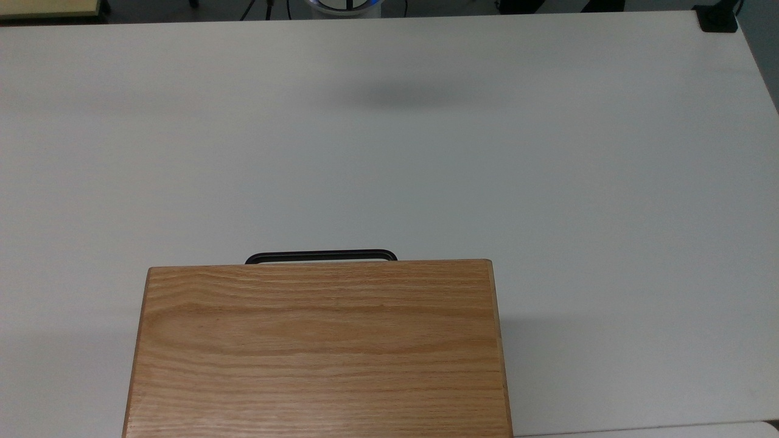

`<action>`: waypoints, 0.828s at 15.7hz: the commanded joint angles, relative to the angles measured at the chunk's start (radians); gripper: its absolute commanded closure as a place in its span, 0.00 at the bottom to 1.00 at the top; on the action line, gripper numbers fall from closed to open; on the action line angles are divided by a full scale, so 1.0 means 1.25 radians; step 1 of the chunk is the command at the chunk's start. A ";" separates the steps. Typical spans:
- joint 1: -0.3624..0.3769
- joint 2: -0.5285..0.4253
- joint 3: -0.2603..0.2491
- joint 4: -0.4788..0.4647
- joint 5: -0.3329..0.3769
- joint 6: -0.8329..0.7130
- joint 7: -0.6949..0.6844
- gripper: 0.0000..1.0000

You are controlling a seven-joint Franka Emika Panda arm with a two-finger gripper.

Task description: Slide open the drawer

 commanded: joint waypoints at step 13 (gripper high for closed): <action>0.005 0.010 -0.005 0.003 0.020 0.011 -0.006 0.00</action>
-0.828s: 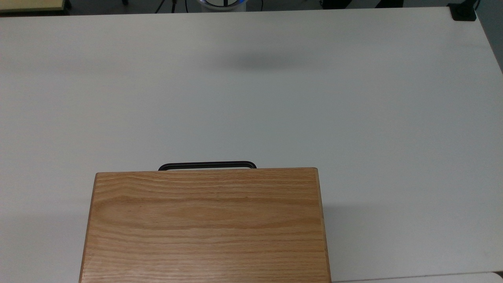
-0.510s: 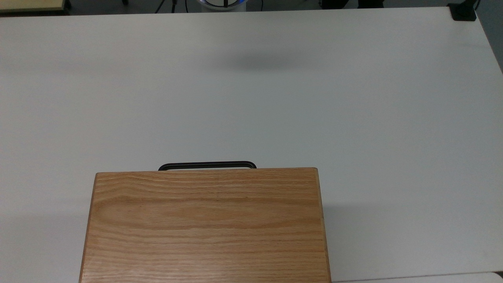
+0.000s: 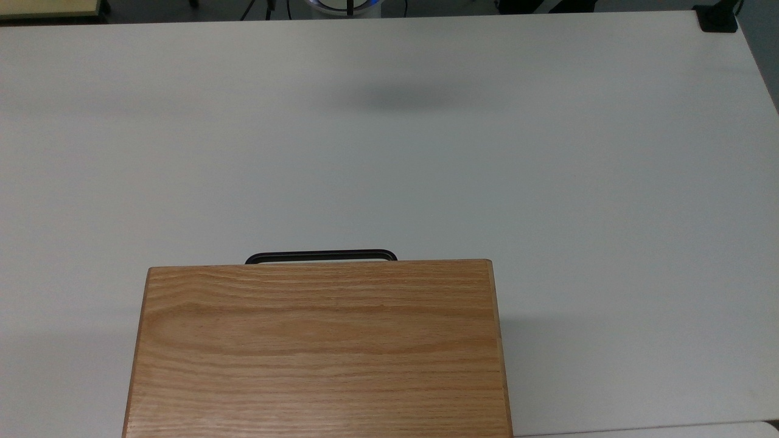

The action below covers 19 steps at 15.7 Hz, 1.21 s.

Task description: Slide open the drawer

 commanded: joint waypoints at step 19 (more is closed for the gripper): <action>-0.021 0.282 -0.014 0.080 0.206 0.699 0.952 0.03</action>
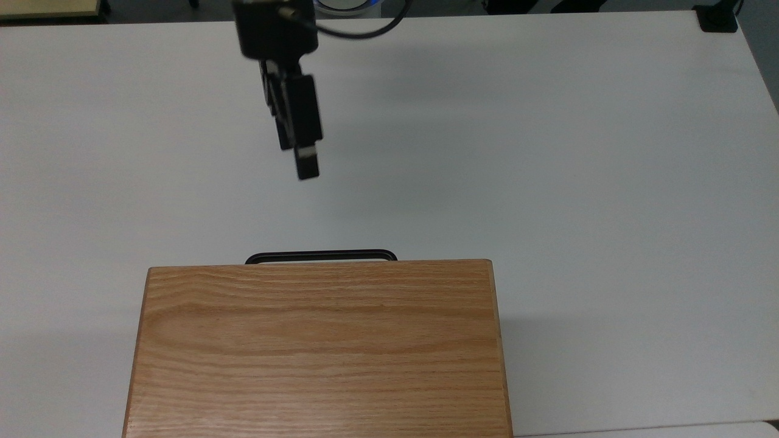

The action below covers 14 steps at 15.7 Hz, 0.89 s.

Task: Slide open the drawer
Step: 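Lower the gripper down to the drawer's black bar handle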

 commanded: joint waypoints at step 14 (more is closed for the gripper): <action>0.012 0.191 0.003 0.131 0.071 0.142 0.104 0.58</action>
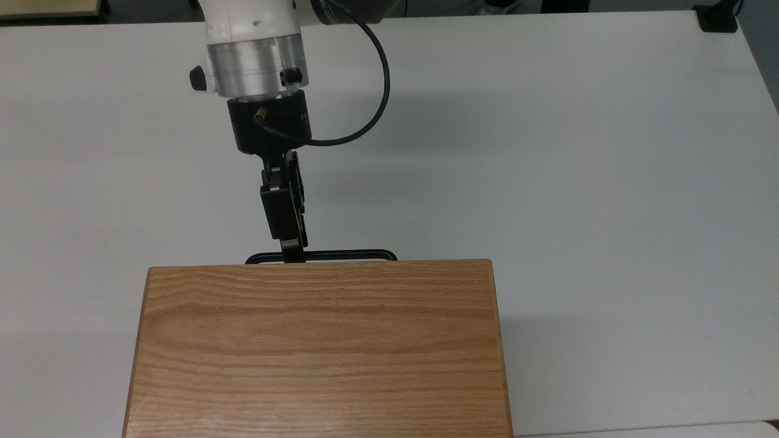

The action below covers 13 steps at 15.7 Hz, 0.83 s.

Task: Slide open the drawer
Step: 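Lower the gripper down to the drawer's black bar handle, then hook the handle and pull the drawer out of the cabinet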

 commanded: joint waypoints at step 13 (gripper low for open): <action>-0.025 -0.175 0.004 -0.090 0.004 -0.389 -0.176 1.00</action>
